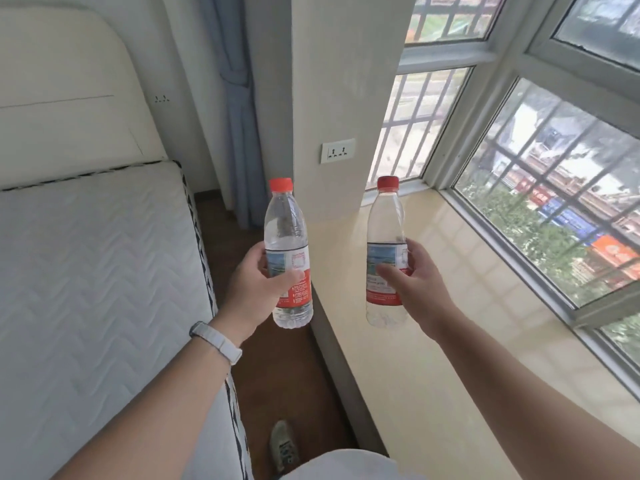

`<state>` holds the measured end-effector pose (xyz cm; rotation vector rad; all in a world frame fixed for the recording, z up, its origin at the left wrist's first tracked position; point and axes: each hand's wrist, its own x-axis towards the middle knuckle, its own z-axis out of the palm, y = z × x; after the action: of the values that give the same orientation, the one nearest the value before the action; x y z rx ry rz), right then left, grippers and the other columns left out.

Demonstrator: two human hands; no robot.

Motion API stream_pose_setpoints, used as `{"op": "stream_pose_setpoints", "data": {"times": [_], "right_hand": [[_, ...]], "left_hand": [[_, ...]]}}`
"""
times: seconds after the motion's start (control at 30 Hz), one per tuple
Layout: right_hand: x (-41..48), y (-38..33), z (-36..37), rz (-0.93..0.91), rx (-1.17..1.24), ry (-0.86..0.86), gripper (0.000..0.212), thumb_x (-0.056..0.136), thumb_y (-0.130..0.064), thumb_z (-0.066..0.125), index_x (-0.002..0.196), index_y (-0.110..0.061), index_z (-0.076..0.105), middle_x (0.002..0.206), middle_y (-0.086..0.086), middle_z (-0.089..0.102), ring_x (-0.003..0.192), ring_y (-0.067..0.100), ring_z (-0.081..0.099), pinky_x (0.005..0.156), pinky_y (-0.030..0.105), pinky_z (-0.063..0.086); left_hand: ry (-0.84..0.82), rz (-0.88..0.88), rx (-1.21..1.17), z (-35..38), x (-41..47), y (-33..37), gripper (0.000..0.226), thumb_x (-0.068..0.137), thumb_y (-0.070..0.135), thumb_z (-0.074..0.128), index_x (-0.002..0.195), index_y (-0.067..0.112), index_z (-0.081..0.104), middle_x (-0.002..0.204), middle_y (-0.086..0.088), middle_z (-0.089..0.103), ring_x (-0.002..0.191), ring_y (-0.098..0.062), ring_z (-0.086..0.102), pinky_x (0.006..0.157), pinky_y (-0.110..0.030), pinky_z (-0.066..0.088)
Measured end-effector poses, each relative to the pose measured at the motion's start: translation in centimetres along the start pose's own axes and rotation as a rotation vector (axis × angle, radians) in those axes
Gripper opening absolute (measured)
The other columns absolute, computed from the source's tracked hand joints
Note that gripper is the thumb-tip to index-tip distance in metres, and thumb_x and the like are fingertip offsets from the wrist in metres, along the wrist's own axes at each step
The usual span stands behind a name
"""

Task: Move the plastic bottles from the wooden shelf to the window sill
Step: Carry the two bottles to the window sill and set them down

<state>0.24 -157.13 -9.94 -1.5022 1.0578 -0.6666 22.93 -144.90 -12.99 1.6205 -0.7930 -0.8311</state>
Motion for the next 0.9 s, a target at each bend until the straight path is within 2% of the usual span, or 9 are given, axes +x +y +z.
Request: {"op": "stream_pose_setpoints", "data": {"times": [0.13, 0.23, 0.3, 0.4, 0.47, 0.57, 0.67, 0.8, 0.9], "right_hand": [[2.2, -0.5, 1.3, 0.01, -0.022, 0.084, 0.048, 0.08, -0.024, 0.074, 0.123, -0.03, 0.052, 0.109, 0.002, 0.068, 0.09, 0.012, 0.071, 0.076, 0.033, 0.058], [3.5, -0.7, 1.7, 0.026, -0.033, 0.133, 0.044, 0.084, -0.017, 0.071, 0.122, -0.028, 0.053, 0.105, 0.0, 0.069, 0.088, 0.011, 0.071, 0.073, 0.031, 0.056], [4.2, -0.9, 1.9, 0.037, -0.019, 0.156, 0.046, 0.08, -0.022, 0.073, 0.121, -0.028, 0.054, 0.104, 0.0, 0.07, 0.088, 0.012, 0.072, 0.073, 0.031, 0.056], [5.3, -1.3, 1.8, 0.057, -0.018, 0.197, 0.061, 0.064, -0.04, 0.074, 0.12, -0.03, 0.054, 0.104, -0.002, 0.07, 0.088, 0.011, 0.072, 0.075, 0.033, 0.057], [6.1, -1.1, 1.2, 0.064, -0.009, 0.228, 0.062, 0.064, -0.039, 0.074, 0.122, -0.029, 0.054, 0.104, -0.002, 0.07, 0.088, 0.01, 0.072, 0.075, 0.032, 0.057], [7.7, -0.4, 0.1, 0.082, 0.0, 0.257, 0.052, 0.072, -0.028, 0.074, 0.121, -0.028, 0.054, 0.103, -0.001, 0.07, 0.087, 0.011, 0.072, 0.073, 0.031, 0.055], [10.0, 0.7, -0.6, 0.101, 0.031, 0.296, 0.037, 0.084, -0.012, 0.071, 0.109, -0.034, 0.055, 0.099, -0.001, 0.07, 0.083, 0.011, 0.072, 0.071, 0.031, 0.054], [13.9, 2.1, -1.1, 0.111, 0.052, 0.304, 0.038, 0.084, -0.01, 0.071, 0.107, -0.037, 0.054, 0.102, 0.001, 0.069, 0.085, 0.011, 0.071, 0.071, 0.03, 0.055], [16.8, 2.9, -2.0, 0.124, 0.094, 0.32, 0.04, 0.082, -0.014, 0.074, 0.105, -0.04, 0.055, 0.105, 0.0, 0.068, 0.086, 0.009, 0.071, 0.072, 0.029, 0.054]], "left_hand": [[-0.052, -0.003, -0.05, -1.5, 4.7, -0.2, 0.047, 0.082, 0.022, 0.082, 0.124, 0.029, 0.061, 0.11, 0.008, 0.072, 0.099, -0.01, 0.07, 0.083, -0.031, 0.057], [-0.094, -0.005, -0.065, -1.8, 7.4, -0.4, 0.046, 0.081, 0.019, 0.082, 0.122, 0.028, 0.063, 0.109, 0.008, 0.073, 0.099, -0.011, 0.07, 0.082, -0.032, 0.057], [-0.119, -0.008, -0.074, -1.7, 8.7, -0.6, 0.045, 0.081, 0.019, 0.082, 0.12, 0.03, 0.064, 0.109, 0.008, 0.074, 0.099, -0.011, 0.07, 0.083, -0.034, 0.058], [-0.18, -0.016, -0.075, -1.3, 10.6, -0.4, 0.043, 0.081, 0.019, 0.082, 0.119, 0.029, 0.064, 0.109, 0.007, 0.074, 0.1, -0.012, 0.07, 0.087, -0.039, 0.058], [-0.211, -0.021, -0.071, -0.6, 12.2, -0.4, 0.041, 0.081, 0.016, 0.082, 0.117, 0.029, 0.065, 0.108, 0.006, 0.074, 0.099, -0.012, 0.071, 0.088, -0.04, 0.058], [-0.233, -0.028, -0.045, 0.8, 14.3, -0.6, 0.047, 0.074, 0.03, 0.084, 0.117, 0.032, 0.064, 0.109, 0.007, 0.074, 0.102, -0.016, 0.07, 0.089, -0.043, 0.058], [-0.253, -0.061, -0.033, 2.1, 16.4, -0.9, 0.055, 0.064, 0.041, 0.083, 0.116, 0.034, 0.064, 0.111, 0.005, 0.073, 0.103, -0.018, 0.07, 0.089, -0.046, 0.058], [-0.284, -0.069, 0.016, 4.2, 20.3, -0.6, 0.042, 0.079, 0.02, 0.083, 0.114, 0.032, 0.064, 0.109, 0.004, 0.072, 0.099, -0.014, 0.07, 0.088, -0.04, 0.058], [-0.294, -0.096, 0.059, 6.0, 23.3, 0.0, 0.04, 0.081, 0.016, 0.082, 0.114, 0.03, 0.063, 0.109, 0.004, 0.072, 0.098, -0.013, 0.069, 0.085, -0.036, 0.058]]}}
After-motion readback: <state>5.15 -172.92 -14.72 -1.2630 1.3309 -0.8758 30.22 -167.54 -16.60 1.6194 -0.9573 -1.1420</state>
